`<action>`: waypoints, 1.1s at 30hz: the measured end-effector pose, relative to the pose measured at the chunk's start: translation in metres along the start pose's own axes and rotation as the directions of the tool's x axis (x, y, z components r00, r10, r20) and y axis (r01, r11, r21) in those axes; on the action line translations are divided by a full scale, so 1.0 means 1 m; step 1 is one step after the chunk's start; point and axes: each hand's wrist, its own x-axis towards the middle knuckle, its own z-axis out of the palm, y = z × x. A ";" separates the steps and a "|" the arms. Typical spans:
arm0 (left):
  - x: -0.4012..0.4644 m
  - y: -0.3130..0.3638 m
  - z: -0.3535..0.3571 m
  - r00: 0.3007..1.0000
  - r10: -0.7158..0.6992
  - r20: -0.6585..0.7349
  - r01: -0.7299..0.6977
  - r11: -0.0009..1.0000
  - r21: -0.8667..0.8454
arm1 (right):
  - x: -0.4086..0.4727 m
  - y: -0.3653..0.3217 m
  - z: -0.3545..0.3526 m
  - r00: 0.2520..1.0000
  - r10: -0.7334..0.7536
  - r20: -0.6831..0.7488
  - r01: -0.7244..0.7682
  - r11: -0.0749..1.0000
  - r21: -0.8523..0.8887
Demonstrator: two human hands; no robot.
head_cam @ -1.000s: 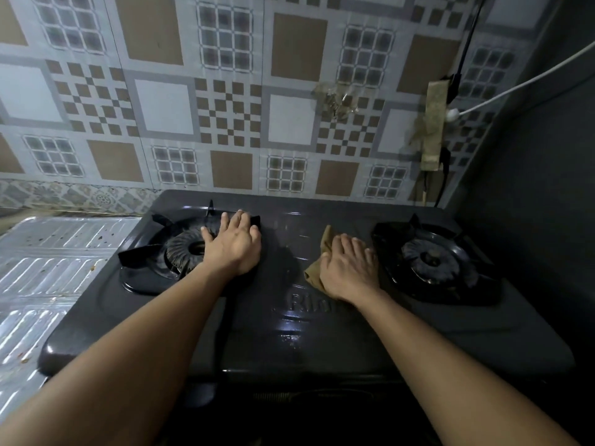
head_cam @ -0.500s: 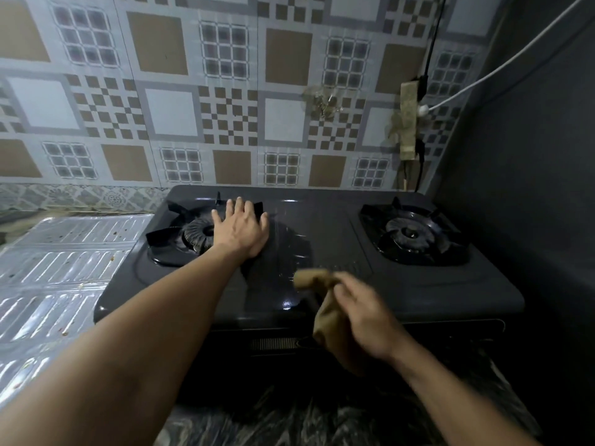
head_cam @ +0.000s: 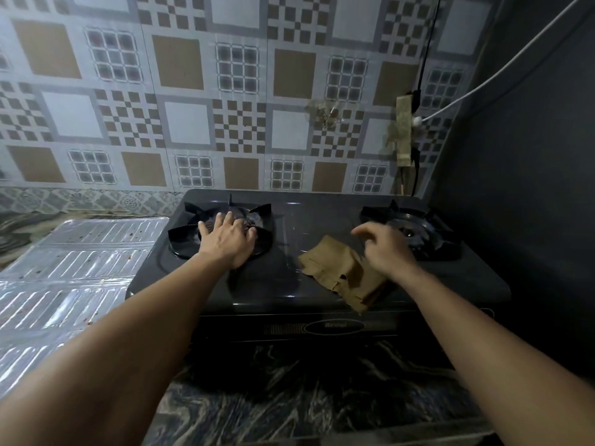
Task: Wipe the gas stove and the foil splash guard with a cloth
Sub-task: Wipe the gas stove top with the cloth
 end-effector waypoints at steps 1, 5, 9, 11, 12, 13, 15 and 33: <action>-0.001 -0.003 0.001 1.000 0.000 0.012 0.000 1.000 0.004 | -0.001 0.001 0.006 0.989 -0.116 0.094 0.123 0.990 -0.069; -0.002 -0.014 0.003 0.999 0.015 0.032 -0.014 0.999 -0.033 | -0.002 0.002 0.022 0.866 -0.250 0.432 0.366 0.907 -0.209; -0.002 -0.026 0.005 0.998 0.004 0.068 0.003 0.995 -0.100 | -0.019 0.009 0.043 0.831 -0.196 0.521 0.401 0.859 -0.317; -0.001 -0.031 0.005 0.997 0.011 0.070 -0.005 0.996 -0.084 | -0.026 0.022 0.046 0.883 -0.166 0.439 0.333 0.880 -0.338; 0.000 -0.033 0.005 0.996 0.022 0.087 -0.017 0.998 -0.053 | -0.028 0.030 0.043 0.910 -0.124 0.396 0.279 0.889 -0.364; 0.000 -0.034 0.005 0.993 0.032 0.115 -0.031 0.999 -0.015 | -0.028 0.038 0.037 0.931 -0.063 0.360 0.210 0.899 -0.384; 0.004 -0.037 0.004 0.986 0.051 0.159 -0.060 0.997 0.051 | -0.028 0.054 0.020 0.945 0.044 0.325 0.086 0.924 -0.373; 0.014 -0.048 0.013 0.972 0.005 0.234 -0.012 0.999 0.031 | -0.045 -0.051 0.104 0.905 -0.301 0.302 0.405 0.827 -0.391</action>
